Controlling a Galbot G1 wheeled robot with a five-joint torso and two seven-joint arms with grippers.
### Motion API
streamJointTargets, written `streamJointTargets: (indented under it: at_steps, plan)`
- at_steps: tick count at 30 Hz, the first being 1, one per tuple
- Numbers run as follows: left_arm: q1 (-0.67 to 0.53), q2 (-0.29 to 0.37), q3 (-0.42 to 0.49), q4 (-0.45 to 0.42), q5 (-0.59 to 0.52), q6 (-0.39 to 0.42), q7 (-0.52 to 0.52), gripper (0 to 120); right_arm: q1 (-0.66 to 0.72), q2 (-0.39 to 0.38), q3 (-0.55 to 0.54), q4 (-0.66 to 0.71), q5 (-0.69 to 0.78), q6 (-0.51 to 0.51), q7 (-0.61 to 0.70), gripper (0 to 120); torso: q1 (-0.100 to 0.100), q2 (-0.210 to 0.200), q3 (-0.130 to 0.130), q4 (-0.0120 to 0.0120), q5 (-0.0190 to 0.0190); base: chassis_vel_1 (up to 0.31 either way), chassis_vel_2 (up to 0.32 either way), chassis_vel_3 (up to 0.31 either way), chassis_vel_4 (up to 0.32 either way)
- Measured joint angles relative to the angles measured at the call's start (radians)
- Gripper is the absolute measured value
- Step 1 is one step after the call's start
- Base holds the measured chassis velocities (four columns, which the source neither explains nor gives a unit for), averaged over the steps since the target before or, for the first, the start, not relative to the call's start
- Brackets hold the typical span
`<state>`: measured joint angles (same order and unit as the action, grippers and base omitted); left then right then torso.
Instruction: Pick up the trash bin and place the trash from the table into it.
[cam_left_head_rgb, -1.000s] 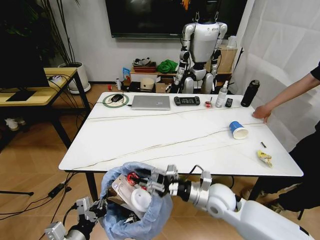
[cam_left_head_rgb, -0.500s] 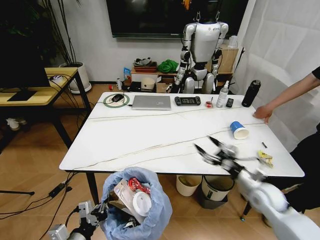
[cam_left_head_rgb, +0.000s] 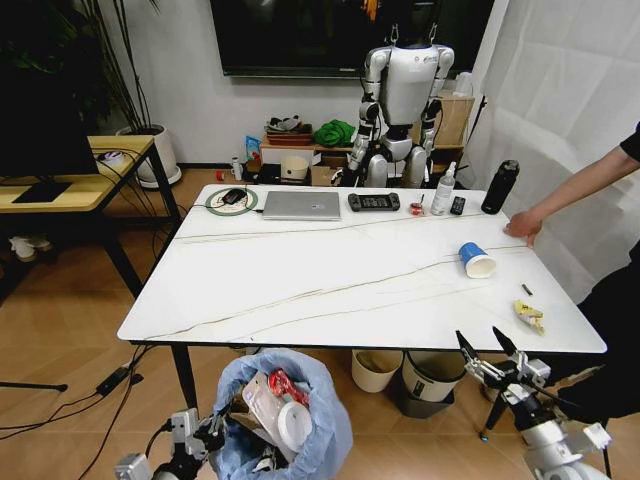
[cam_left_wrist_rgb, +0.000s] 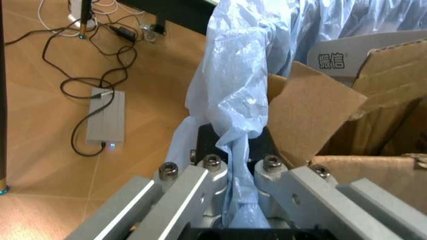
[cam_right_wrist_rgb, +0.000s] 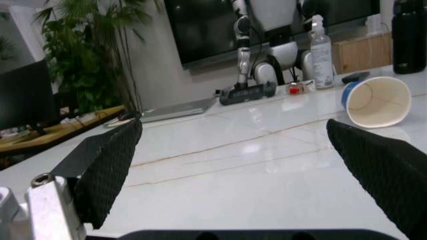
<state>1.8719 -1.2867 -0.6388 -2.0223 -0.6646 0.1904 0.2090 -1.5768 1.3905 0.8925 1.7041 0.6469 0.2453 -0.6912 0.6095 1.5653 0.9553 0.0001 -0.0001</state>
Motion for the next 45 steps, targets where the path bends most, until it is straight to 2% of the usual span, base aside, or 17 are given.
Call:
streamJointTargets:
  at_steps: [12, 45]
  plan:
    - [0.009, -0.015, 0.001, 0.000, 0.001, -0.008, 0.012, 0, 0.010, 0.066, 0.003, -0.058, 0.037, 0.017, -0.046, 100, 0.000, 0.000, 0.000, -0.0001, 0.0001, 0.000, 0.000, 0.000, 0.000]
    - [0.027, -0.039, 0.003, -0.016, 0.025, -0.010, 0.012, 0, 0.021, 0.044, 0.002, -0.090, 0.107, 0.021, -0.061, 100, 0.000, 0.000, 0.000, -0.0001, 0.0002, -0.012, -0.008, 0.007, 0.009]
